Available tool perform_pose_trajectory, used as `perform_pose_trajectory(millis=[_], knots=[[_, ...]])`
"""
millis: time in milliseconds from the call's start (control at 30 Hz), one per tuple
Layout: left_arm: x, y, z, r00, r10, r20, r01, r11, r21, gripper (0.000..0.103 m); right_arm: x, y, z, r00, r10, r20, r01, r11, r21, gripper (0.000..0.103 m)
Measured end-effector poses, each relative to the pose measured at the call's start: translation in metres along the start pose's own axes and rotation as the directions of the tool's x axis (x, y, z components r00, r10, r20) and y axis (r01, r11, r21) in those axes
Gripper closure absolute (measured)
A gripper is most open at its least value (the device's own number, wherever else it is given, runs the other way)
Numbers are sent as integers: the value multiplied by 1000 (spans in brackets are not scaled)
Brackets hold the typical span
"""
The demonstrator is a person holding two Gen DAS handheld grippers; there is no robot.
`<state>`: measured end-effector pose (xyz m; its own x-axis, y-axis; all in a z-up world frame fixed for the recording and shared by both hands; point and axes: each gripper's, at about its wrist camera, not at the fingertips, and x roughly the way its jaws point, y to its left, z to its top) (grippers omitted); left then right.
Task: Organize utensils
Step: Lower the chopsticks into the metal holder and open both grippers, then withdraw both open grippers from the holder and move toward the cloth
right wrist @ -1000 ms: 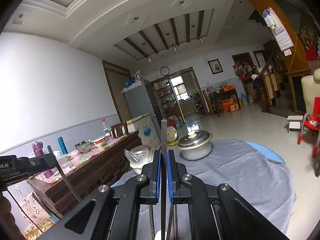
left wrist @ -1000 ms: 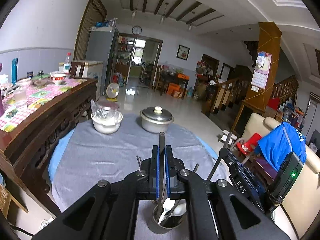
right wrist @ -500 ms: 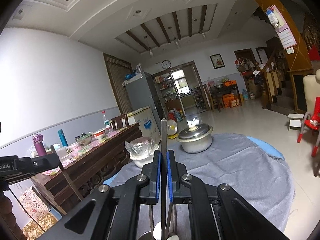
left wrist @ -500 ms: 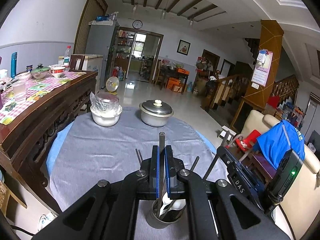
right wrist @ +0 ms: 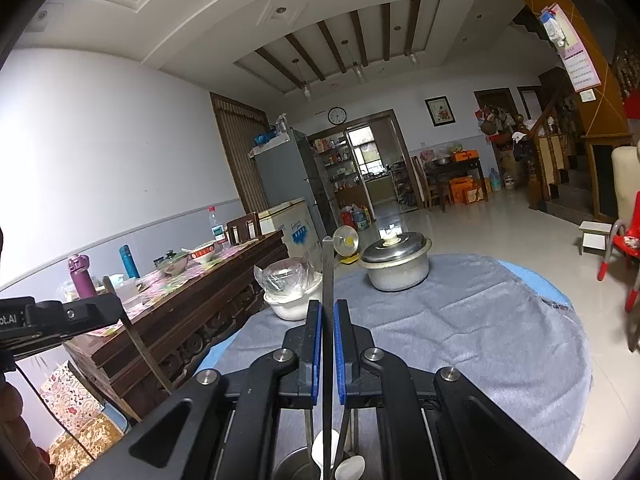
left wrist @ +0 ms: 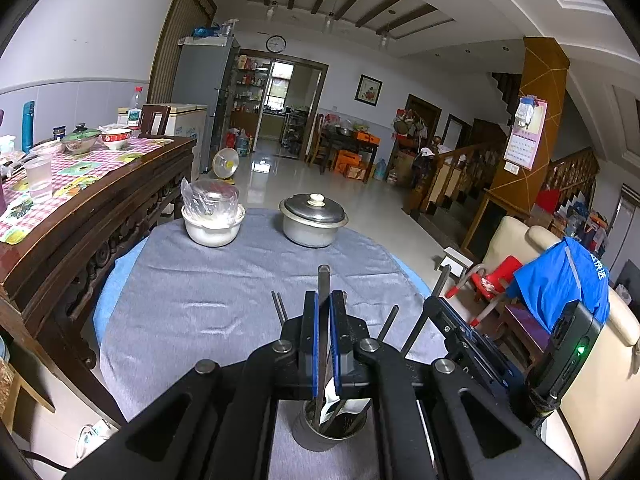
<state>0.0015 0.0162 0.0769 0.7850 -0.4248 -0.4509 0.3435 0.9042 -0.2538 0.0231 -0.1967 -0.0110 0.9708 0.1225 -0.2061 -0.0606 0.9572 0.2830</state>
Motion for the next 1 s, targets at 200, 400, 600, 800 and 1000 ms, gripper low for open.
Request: perform_pose_trajectory(millis=[200,400,600,800,1000], knots=[[0,1,-2,1000,-3,-5,3,1000,-1,98,0,1,0,1000,5,-5,-5,1000,-3,96],[0,2,-1,1000,-6,-12,6,1000,-2,98,0,2,-1,1000,15,-16,-15,1000,-9,96],[-2,0,-2,1000,-14,-13,14,1000,4,98,1,2,0,999,24,-31,-24,1000,-6,96],[-6,-2,-3,1000,-27,-8,27,1000,15,98,1,3,0,999,33,-38,-33,999,-4,94],[-9,0,-2,999,-33,4,33,999,12,96,-4,1,4,999,42,-25,-42,999,9,94]])
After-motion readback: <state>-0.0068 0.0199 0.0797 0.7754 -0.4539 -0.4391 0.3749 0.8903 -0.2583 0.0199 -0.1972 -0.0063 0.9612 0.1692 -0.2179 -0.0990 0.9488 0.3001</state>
